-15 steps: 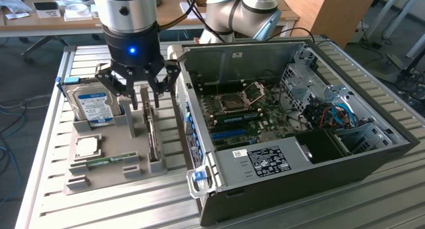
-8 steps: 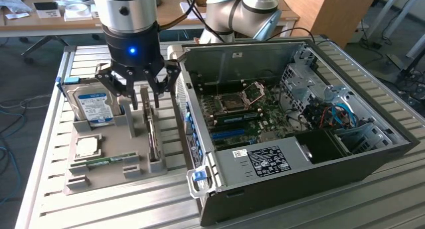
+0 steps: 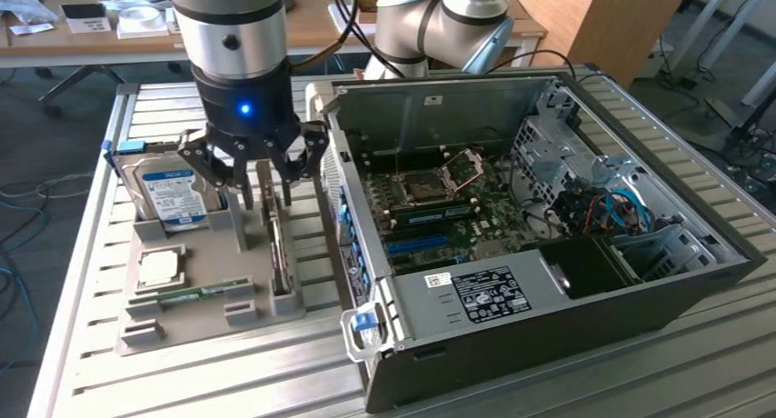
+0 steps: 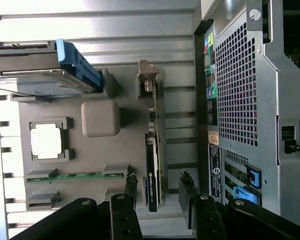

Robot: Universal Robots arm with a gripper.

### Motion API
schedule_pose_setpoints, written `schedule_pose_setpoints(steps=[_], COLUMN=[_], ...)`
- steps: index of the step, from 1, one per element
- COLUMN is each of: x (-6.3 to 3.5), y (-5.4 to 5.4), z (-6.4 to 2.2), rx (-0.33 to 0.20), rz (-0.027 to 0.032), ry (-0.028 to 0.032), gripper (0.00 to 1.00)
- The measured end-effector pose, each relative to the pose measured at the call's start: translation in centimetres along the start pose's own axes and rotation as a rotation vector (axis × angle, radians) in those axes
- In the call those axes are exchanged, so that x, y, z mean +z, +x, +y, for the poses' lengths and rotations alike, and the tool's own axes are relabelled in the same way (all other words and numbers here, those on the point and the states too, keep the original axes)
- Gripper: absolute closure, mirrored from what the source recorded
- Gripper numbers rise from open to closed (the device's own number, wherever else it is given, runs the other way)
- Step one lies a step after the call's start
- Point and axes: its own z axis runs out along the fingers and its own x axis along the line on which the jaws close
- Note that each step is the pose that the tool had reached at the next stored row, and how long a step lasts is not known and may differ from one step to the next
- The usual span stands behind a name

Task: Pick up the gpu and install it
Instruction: 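Pick up the gpu and move the gpu toward the slot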

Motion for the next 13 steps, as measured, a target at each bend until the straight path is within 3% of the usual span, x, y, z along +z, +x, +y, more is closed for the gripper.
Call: schedule_pose_setpoints(steps=[7, 13], x=[1.14, 1.28], y=[0.0, 0.0], z=[-0.05, -0.06], rx=[-0.02, -0.021], rz=[0.0009, 0.0007], ry=[-0.0006, -0.0016], gripper=[0.53, 0.53])
